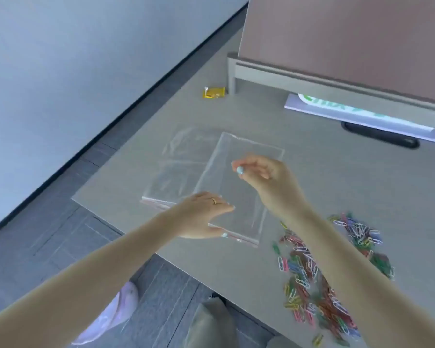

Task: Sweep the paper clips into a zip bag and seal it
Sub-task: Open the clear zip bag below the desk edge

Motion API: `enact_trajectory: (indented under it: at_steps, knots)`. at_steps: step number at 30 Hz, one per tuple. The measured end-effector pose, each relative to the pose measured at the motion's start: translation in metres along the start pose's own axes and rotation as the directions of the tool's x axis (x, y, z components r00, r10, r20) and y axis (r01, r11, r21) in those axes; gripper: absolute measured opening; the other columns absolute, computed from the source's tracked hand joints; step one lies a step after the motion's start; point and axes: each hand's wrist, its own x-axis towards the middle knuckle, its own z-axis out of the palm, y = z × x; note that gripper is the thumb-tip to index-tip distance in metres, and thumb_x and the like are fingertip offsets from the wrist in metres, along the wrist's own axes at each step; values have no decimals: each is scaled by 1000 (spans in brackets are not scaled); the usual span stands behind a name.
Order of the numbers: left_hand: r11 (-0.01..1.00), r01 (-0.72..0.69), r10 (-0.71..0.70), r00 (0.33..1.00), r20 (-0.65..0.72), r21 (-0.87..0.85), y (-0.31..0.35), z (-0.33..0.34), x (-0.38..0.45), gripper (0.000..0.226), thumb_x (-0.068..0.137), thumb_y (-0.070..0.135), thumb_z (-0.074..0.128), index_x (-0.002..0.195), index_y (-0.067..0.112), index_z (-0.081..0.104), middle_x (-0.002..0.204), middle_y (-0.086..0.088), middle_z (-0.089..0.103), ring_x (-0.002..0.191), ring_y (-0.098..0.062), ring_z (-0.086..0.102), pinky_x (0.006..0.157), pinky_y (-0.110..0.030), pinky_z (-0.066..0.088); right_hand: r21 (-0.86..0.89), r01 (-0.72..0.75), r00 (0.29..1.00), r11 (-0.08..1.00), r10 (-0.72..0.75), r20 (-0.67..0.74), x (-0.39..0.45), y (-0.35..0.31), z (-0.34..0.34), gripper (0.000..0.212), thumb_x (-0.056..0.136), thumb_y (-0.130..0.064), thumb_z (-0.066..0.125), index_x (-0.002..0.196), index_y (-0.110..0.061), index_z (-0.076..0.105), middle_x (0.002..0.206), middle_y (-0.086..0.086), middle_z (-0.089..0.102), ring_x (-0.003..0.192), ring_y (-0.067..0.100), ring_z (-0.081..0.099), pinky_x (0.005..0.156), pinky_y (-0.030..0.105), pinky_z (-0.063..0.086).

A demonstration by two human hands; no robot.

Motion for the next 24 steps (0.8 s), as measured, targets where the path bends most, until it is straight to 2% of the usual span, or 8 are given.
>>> enact_trajectory:
  at_steps: [4,8,11,14,16,19,22,24]
  knots:
    - [996,-70,65,995,81,62,3,48,10,57,81,45,53,132,28,35,143,1,40,133,-17,34,109,-31,25,-65,-170,984,983,173,52,-12,66,13,14,88,-24,54,88,-31,66,97,-11,68,89,0,61,72,13,43]
    - [949,-191,253,935,-249,249,-12,82,18,32,81,39,44,107,23,55,109,1,68,92,-22,65,74,-32,56,-32,-197,980,980,197,11,-21,107,30,16,89,-21,52,92,-26,67,94,-11,65,78,-3,58,66,6,39]
    - [915,-186,324,868,-375,359,-9,96,27,21,83,25,44,89,17,63,86,-1,71,69,-24,64,49,-32,54,18,-174,985,985,174,16,-24,126,41,17,89,-18,51,97,-18,66,87,-11,62,63,-14,56,64,2,46]
    - [897,-118,318,842,-437,426,3,103,32,12,75,14,50,83,14,59,76,-6,70,56,-27,62,34,-31,45,-1,-91,994,996,90,-61,-30,137,52,19,86,-18,51,99,-21,65,92,-9,65,81,-1,63,81,19,52]
    - [961,-31,181,822,-540,276,18,102,29,18,80,22,41,89,13,54,79,-11,68,59,-33,63,37,-36,46,-30,23,986,999,-28,-167,-39,136,57,22,86,-16,53,103,-21,64,105,-4,63,99,13,61,92,19,46]
    - [981,94,-188,641,-744,-168,44,102,8,23,88,25,35,85,8,51,67,-13,58,61,-38,56,52,-34,38,-127,207,898,970,-240,-368,-74,130,60,33,84,-12,55,116,-18,55,123,1,52,116,11,46,98,12,31]
    - [839,-40,-452,507,-734,-543,82,108,-26,16,88,13,38,75,6,44,55,-1,40,51,-18,38,49,-25,31,-117,245,880,962,-272,-390,-122,129,63,41,86,-16,56,125,-20,46,127,-3,44,118,7,41,102,20,29]
    - [725,-138,-524,525,-671,-675,114,117,-51,21,87,12,37,67,7,40,55,-1,39,51,-13,33,46,-21,27,0,189,945,982,-182,-273,-153,127,68,34,88,-19,54,122,-24,49,117,-10,50,103,-5,48,92,12,37]
